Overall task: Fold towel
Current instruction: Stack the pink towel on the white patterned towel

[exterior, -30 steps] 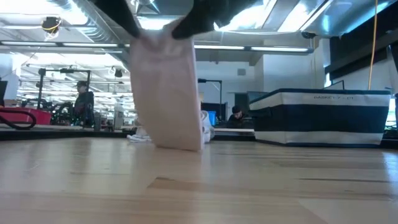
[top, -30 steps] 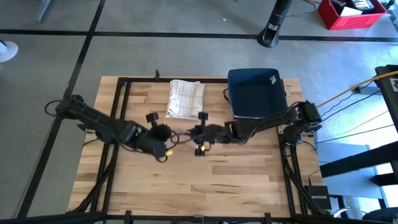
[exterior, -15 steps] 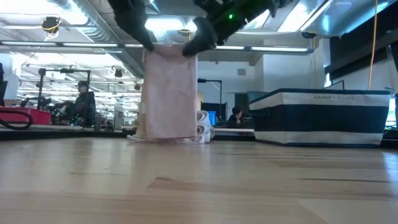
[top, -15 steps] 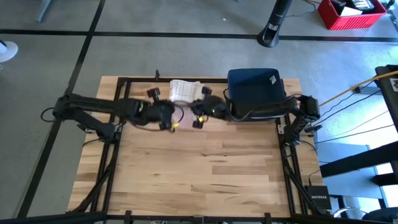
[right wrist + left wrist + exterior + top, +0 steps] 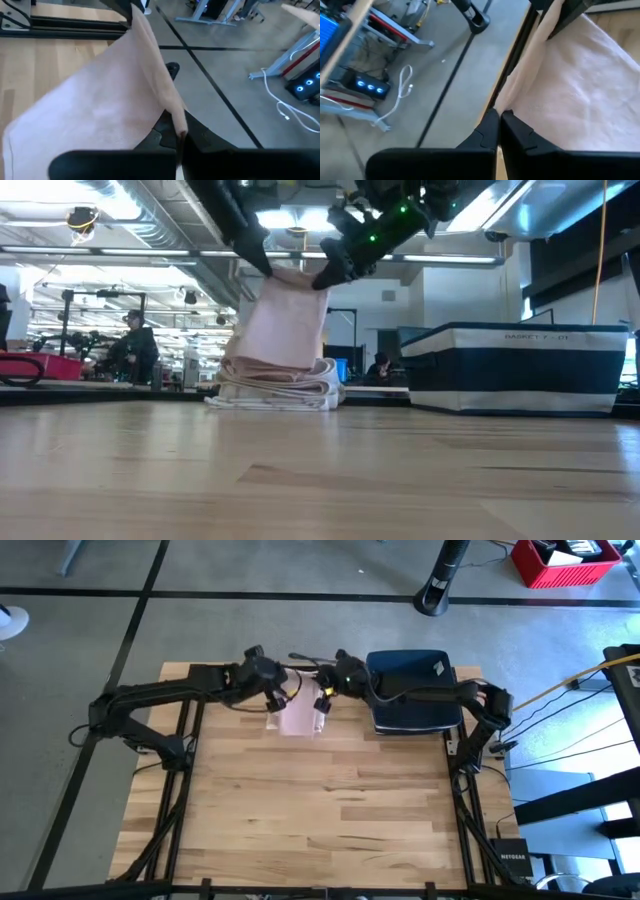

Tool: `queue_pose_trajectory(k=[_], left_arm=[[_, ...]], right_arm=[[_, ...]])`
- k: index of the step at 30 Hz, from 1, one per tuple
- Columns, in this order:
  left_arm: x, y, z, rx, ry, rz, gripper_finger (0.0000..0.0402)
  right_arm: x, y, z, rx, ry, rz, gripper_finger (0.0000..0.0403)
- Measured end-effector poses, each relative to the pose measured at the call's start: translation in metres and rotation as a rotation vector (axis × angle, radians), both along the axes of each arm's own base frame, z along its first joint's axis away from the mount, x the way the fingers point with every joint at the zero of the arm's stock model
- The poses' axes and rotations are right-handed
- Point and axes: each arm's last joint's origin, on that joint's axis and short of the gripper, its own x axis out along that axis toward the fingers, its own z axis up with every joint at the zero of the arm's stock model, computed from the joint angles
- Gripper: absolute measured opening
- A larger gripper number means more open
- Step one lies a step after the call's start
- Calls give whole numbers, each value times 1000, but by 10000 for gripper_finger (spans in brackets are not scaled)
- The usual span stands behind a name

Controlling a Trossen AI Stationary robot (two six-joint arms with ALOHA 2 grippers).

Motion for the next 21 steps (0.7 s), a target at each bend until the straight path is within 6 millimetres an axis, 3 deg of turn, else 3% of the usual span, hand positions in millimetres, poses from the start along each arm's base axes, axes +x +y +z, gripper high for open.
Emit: queue_pose_trajectory(k=[3,9,21], left_arm=[[0,17,-7,-42,-2,11,1],[11,50,-34,-93,50,21,1],[28,103,-92,-107,140,88,1]], right_arm=[[-3,-17,-4,28,-5,11,1],[-2,-42,-34,68,59,-27,1],[1,-79,-78,54,107,-90,8]])
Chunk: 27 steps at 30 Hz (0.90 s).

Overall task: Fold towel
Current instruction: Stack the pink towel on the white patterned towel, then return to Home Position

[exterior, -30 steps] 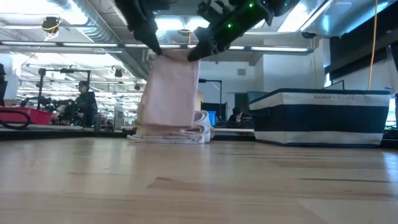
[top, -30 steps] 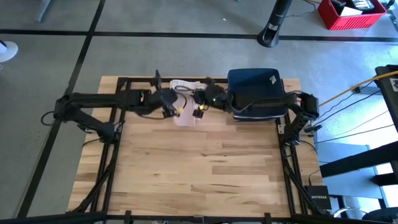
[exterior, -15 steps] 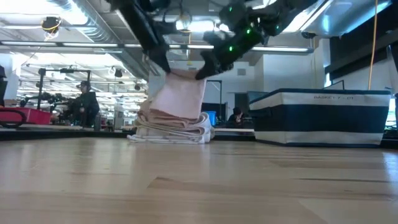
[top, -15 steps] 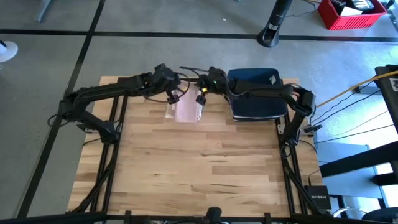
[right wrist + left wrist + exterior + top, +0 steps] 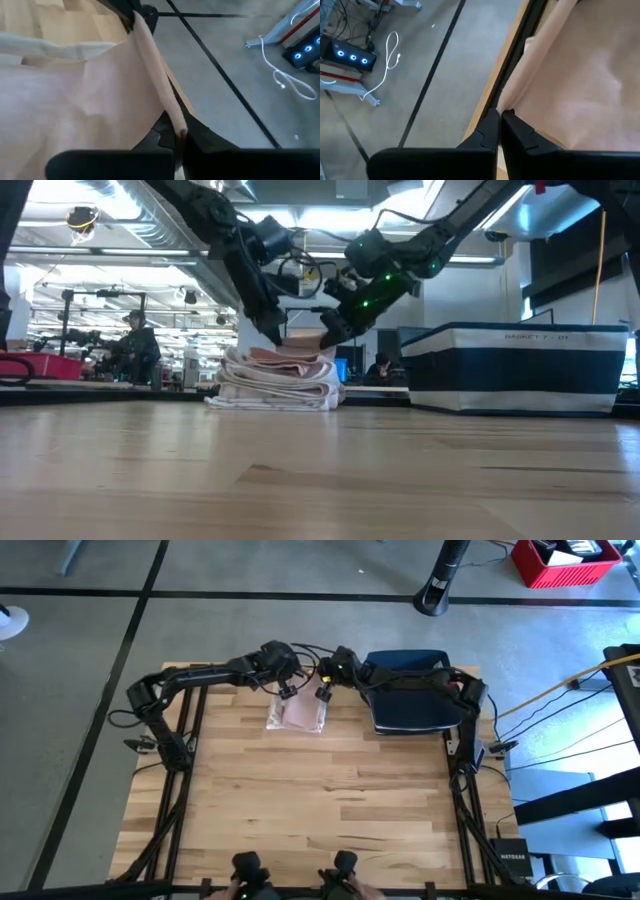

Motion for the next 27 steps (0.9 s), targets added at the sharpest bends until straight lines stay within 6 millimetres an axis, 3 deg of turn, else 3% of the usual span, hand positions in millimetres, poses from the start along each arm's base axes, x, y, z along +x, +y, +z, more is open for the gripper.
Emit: queue_pose_trajectory(k=[7,17,21,27], left_arm=[[2,3,-9,7,33,25,10],[-3,7,-2,12,-5,53,135],[-8,-6,20,22,-63,39,155],[-26,-54,70,-137,-252,-128,158]], right_arm=[[4,-2,-7,-101,41,36,39],[0,-7,-6,-137,67,-89,163],[-5,3,12,-121,79,-58,192],[-24,43,68,53,-2,157,197]])
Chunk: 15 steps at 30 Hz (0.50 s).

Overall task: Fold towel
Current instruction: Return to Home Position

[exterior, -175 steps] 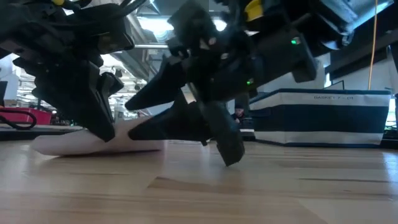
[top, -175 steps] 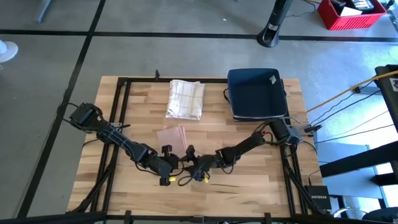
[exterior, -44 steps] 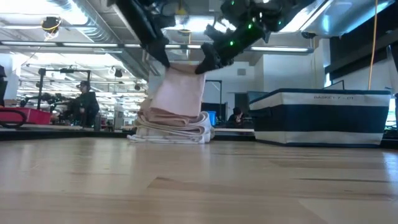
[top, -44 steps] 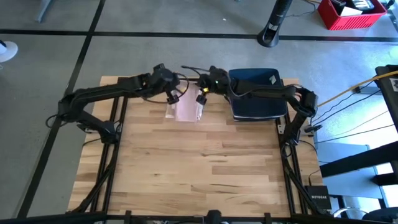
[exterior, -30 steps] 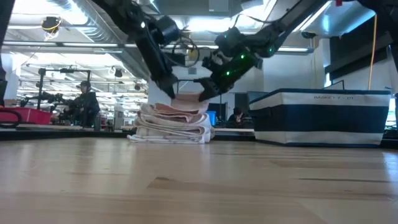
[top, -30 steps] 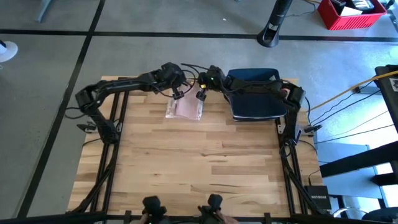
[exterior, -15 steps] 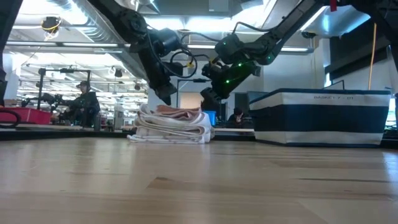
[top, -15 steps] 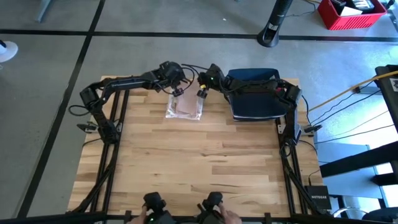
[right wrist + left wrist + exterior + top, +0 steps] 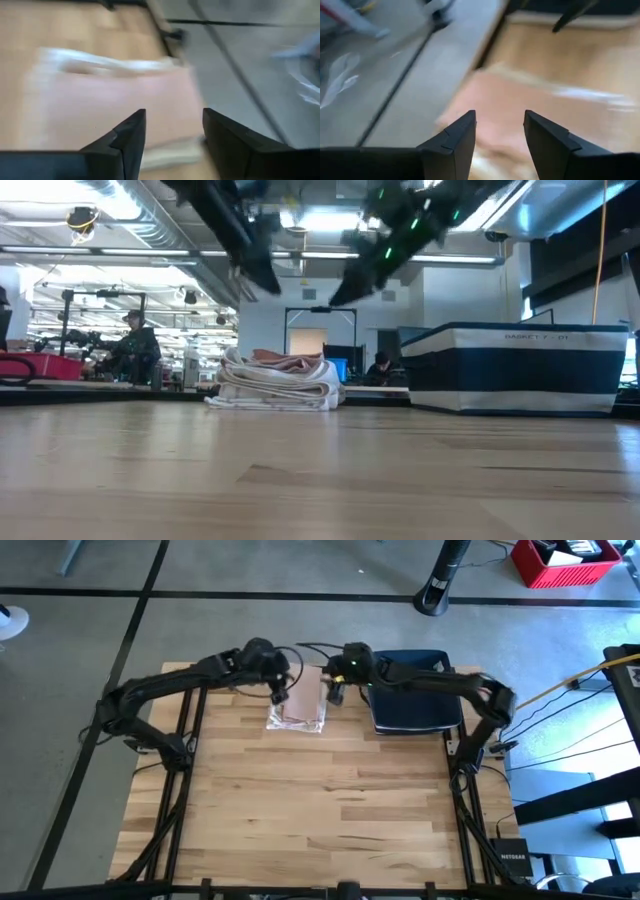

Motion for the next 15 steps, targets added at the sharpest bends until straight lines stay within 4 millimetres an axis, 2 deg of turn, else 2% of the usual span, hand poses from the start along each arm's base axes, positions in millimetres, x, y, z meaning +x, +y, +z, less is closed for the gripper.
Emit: queue_pose_trajectory(k=[3,7,9,12,15], left_arm=[[-9,-29,10,-73,-85,-148,154],[-23,-64,5,-81,-155,-250,132],[-35,-80,0,-77,-223,-279,119],[-56,-99,-11,-74,-335,-312,98],[-79,-111,-23,-74,-453,-326,78]], right_arm=[[-9,31,25,83,-28,134,187],[-24,72,45,158,9,268,161],[-31,89,49,215,34,339,141],[-46,106,49,312,-21,453,107],[-69,114,43,345,-107,450,71]])
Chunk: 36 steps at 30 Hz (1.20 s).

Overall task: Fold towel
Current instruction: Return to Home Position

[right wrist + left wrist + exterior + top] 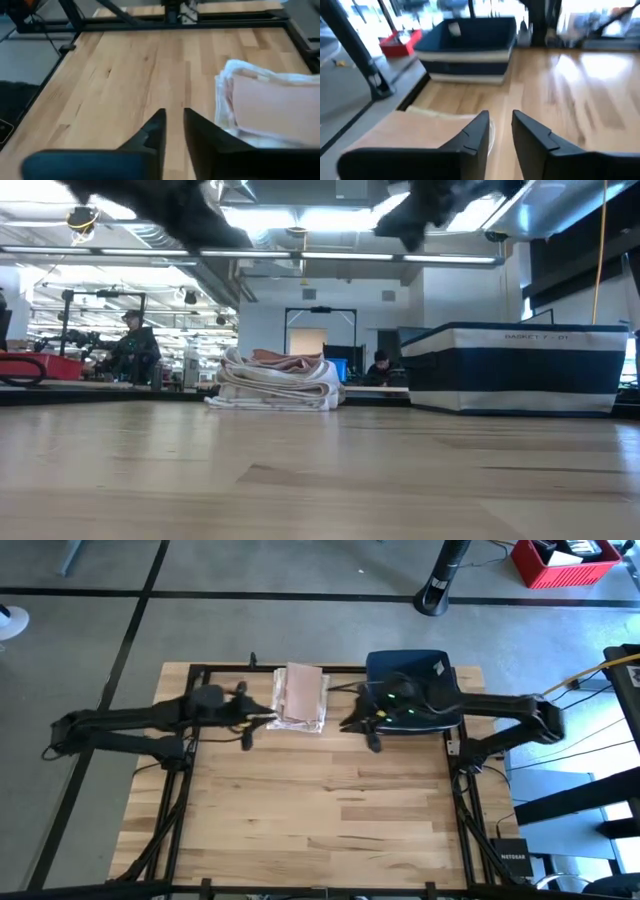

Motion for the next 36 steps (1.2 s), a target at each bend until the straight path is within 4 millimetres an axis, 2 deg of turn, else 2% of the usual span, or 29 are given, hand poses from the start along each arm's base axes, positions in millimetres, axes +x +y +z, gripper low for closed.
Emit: queue_pose_trajectory(k=[6,10,16,21,26,31,36], left_arm=[[-42,-11,-13,-6,-173,11,49],[-59,-15,-21,-55,-236,25,39],[-71,-18,-22,-142,-252,48,41],[-71,-20,-30,-130,-181,29,46],[-71,-23,-48,-146,-222,2,43],[-73,-28,-69,-168,-292,-89,41],[-78,-30,-87,-200,-350,-98,46]], right_arm=[[-57,11,-26,56,-136,-124,7],[-91,18,-40,102,-190,-182,14],[-129,26,-54,147,-276,-232,29],[-154,30,-65,146,-364,-275,30],[-174,34,-72,157,-459,-302,30],[-186,37,-85,178,-517,-280,31],[-192,39,-104,202,-552,-274,31]])
